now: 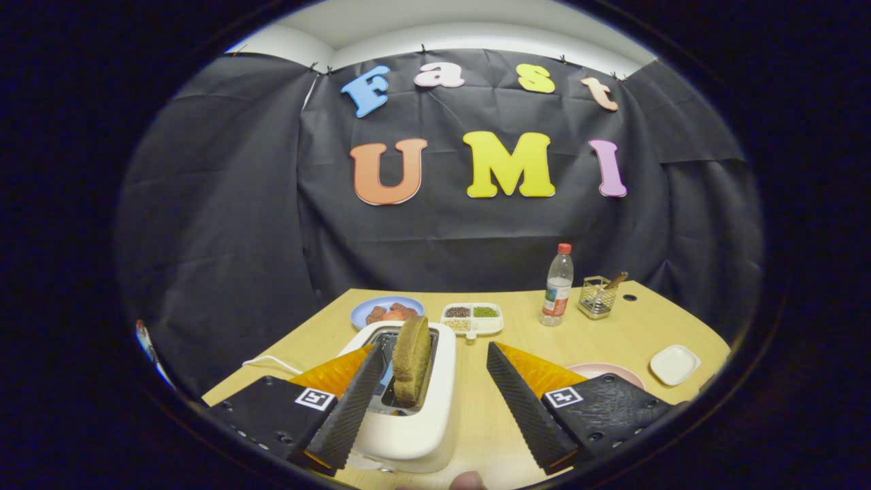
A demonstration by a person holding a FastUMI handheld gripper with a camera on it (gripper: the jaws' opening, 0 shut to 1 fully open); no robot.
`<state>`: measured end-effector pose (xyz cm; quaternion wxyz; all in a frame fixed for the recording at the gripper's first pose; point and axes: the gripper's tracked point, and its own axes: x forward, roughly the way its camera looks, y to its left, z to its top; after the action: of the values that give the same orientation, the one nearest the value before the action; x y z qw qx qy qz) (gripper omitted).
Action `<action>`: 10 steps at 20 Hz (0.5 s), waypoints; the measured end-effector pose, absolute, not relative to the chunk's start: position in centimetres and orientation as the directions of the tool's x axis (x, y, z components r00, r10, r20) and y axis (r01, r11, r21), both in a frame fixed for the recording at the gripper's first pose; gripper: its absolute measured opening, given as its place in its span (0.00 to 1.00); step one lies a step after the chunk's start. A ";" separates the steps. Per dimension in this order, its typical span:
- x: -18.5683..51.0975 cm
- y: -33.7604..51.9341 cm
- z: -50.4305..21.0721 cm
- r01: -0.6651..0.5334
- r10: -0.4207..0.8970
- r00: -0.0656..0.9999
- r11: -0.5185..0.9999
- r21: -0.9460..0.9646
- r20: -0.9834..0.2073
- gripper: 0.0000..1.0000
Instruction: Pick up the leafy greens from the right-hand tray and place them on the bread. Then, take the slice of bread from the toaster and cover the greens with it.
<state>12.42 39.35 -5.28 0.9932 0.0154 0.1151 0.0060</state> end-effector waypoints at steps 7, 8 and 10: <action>14.1 41.1 -7.2 0.025 -0.013 0.942 0.999 0.031 -0.335 0.77; 14.4 41.0 -7.6 0.038 -0.019 0.938 0.998 0.046 -0.347 0.67; 15.2 40.7 -7.9 0.059 -0.039 0.930 0.997 0.044 -0.366 0.47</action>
<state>15.16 40.68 -7.94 0.9819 0.0272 0.1858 -0.0250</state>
